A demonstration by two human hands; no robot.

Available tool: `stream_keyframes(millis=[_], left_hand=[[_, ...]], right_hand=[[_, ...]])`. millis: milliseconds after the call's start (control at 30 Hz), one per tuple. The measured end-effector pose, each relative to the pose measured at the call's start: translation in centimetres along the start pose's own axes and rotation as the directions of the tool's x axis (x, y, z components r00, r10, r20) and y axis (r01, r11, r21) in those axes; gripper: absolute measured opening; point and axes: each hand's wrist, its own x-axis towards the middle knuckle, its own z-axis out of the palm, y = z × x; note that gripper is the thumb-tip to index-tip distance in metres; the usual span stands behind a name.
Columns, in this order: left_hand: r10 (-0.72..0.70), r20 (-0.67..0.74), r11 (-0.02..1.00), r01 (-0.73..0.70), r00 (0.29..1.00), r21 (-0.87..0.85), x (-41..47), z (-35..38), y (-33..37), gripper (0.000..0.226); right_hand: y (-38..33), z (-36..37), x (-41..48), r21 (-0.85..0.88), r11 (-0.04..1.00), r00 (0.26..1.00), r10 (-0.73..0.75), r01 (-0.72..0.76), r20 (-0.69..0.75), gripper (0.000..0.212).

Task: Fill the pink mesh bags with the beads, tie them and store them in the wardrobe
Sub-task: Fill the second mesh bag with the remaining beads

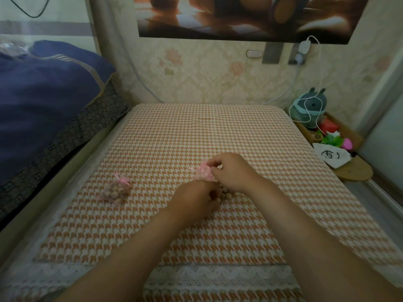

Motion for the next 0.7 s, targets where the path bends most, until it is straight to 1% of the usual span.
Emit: stream_keyframes(millis=[67, 167, 267, 367, 433, 567, 633, 700], left_hand=[[0.012, 0.001, 0.998, -0.012, 1.0, -0.062, -0.1, -0.9, -0.1, 0.016], [0.006, -0.068, 0.981, -0.019, 0.998, -0.192, -0.2, -2.6, -0.4, 0.013], [-0.076, -0.185, 0.951, 0.015, 0.98, -0.308, 0.2, -4.3, -1.0, 0.007], [-0.169, -0.317, 0.926, 0.04, 0.933, -0.376, 0.8, -5.3, -1.6, 0.009], [-0.199, -0.354, 0.916, 0.045, 0.914, -0.399, 1.5, -5.3, -1.9, 0.012], [-0.195, -0.305, 0.926, 0.073, 0.932, -0.37, 2.7, -4.6, -2.2, 0.01], [-0.153, -0.295, 0.953, 0.062, 0.943, -0.296, 3.1, -4.0, -2.3, 0.01], [-0.096, -0.309, 0.983, 0.043, 0.946, -0.176, 3.3, -3.4, -2.5, 0.012]], right_hand=[[0.0, 0.0, 0.0, -0.014, 1.0, 1.0, -0.002, 0.002, 0.003, 0.031], [-0.1, -0.2, 0.0, -0.013, 1.0, 1.0, -0.004, 0.004, 0.005, 0.028], [-0.3, -0.4, -0.2, -0.003, 1.0, 1.0, -0.002, 0.002, 0.01, 0.028], [-0.4, -0.5, -0.4, -0.025, 1.0, 1.0, -0.002, 0.003, 0.009, 0.031], [-0.5, -0.6, -0.5, -0.028, 1.0, 1.0, -0.006, 0.006, 0.013, 0.031], [-0.5, -0.6, -0.6, -0.005, 1.0, 1.0, 0.002, -0.002, 0.007, 0.031], [-0.4, -0.7, -0.5, -0.005, 1.0, 1.0, 0.001, -0.001, 0.006, 0.029], [-0.3, -0.7, -0.5, -0.016, 1.0, 1.0, -0.006, 0.006, 0.013, 0.026]])
